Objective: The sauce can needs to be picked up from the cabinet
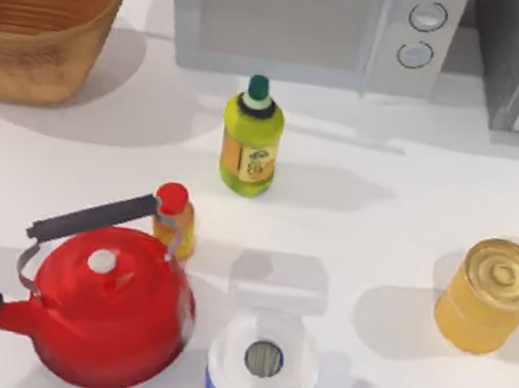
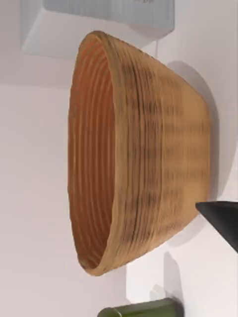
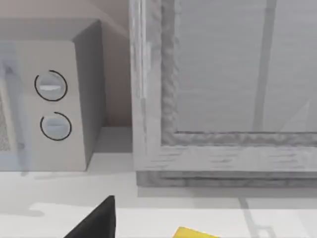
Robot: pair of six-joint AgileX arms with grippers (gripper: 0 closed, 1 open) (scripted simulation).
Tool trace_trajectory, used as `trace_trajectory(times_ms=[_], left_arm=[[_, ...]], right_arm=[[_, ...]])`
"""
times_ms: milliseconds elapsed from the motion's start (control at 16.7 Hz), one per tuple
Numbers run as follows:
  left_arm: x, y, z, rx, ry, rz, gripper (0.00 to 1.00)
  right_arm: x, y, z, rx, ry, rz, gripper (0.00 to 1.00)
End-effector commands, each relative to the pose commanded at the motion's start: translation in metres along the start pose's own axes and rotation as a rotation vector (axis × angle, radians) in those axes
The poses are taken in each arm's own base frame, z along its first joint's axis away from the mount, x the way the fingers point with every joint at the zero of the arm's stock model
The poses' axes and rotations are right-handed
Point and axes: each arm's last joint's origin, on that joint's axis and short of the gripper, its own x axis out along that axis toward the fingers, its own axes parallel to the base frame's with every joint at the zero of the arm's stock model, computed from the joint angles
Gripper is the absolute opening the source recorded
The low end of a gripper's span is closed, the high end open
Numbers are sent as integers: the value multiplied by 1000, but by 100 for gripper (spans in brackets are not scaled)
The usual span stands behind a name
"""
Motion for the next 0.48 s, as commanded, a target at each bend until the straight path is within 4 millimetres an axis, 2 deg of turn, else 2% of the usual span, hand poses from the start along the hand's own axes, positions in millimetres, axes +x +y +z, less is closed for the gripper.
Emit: trace_trajectory(times_ms=[240, 360, 480], left_arm=[[0, 0, 0, 0, 0, 0, 100], [0, 0, 0, 0, 0, 0, 100], [0, 0, 0, 0, 0, 0, 100]], right_arm=[[0, 0, 7, 0, 7, -1, 100], [1, 1, 25, 0, 22, -2, 100], [3, 2, 54, -1, 33, -2, 100]])
